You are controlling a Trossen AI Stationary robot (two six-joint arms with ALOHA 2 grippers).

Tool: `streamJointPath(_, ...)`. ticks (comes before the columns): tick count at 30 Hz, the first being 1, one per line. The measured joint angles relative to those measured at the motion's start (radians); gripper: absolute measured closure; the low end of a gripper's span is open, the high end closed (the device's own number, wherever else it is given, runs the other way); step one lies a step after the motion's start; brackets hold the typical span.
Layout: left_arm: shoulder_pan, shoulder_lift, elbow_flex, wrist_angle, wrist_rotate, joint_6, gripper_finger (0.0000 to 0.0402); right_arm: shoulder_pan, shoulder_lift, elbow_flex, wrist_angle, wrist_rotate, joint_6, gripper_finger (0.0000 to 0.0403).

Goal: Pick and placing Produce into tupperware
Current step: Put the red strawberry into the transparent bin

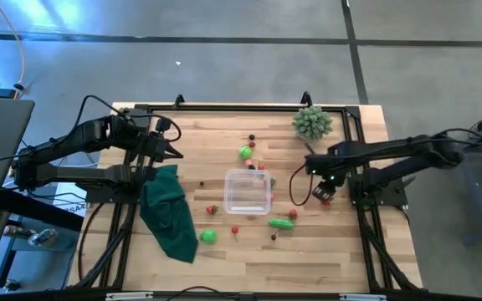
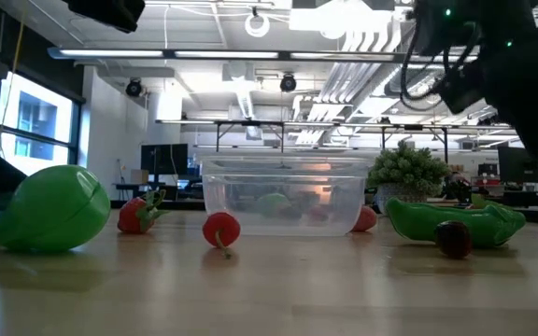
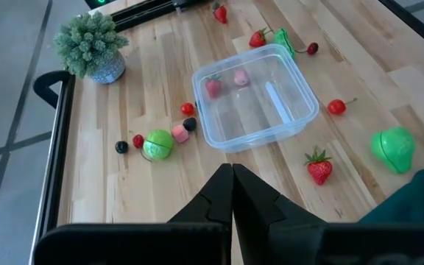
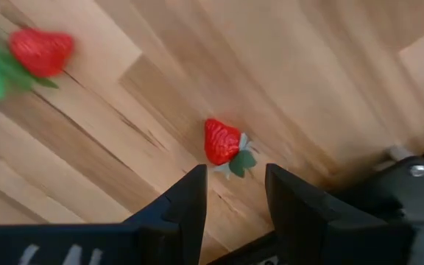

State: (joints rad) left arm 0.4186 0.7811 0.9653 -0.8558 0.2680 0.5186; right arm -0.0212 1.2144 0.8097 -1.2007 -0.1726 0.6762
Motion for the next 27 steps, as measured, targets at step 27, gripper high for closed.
streamJointPath(27, 0.000, 0.000, 0.000, 0.000, 0.000, 0.000, 0.0401, 0.119, 0.324, -0.007, 0.121, -0.019, -0.082, 0.0249)
